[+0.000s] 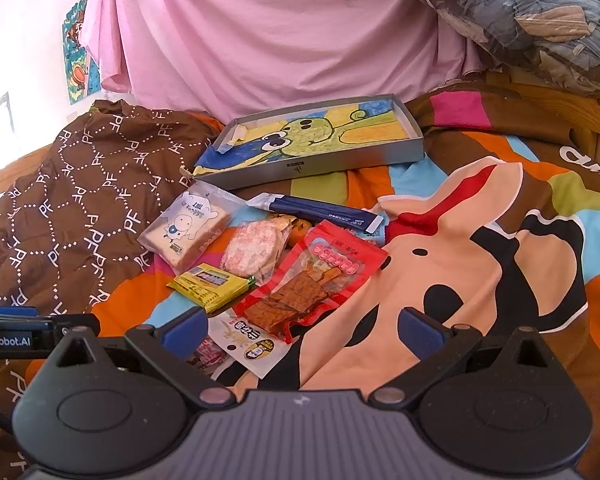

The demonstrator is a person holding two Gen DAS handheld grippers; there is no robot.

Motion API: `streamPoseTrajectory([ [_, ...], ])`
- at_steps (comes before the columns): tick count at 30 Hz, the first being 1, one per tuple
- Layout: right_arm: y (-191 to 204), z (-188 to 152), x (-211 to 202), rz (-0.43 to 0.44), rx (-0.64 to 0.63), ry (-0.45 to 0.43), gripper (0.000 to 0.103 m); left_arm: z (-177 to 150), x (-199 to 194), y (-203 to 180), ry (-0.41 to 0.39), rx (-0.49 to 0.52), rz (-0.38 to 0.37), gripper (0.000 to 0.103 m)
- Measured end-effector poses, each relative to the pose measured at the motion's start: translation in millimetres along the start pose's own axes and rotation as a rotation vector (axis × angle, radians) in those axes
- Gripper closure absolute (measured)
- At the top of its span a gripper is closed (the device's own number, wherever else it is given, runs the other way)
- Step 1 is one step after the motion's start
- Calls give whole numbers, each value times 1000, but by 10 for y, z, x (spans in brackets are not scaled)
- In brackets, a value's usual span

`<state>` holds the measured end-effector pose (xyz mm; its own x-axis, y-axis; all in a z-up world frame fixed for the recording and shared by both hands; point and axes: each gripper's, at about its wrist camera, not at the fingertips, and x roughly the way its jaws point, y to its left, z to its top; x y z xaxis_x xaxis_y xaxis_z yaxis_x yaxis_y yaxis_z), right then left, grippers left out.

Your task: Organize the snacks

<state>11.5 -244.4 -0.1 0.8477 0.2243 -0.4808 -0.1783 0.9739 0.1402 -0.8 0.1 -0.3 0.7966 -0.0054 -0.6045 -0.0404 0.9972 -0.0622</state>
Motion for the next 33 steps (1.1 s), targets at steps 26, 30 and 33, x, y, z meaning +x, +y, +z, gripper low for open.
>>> streamPoseTrajectory([
  [26, -33, -3, -12, -52, 24, -34, 0, 10, -7, -21, -6, 6, -5, 5],
  [30, -23, -12, -17, -53, 20, -37, 0, 12, -7, -22, -7, 6, -6, 5],
  [33, -14, -21, -6, -71, 17, -37, 0, 12, -3, -26, -6, 6, -9, 5],
])
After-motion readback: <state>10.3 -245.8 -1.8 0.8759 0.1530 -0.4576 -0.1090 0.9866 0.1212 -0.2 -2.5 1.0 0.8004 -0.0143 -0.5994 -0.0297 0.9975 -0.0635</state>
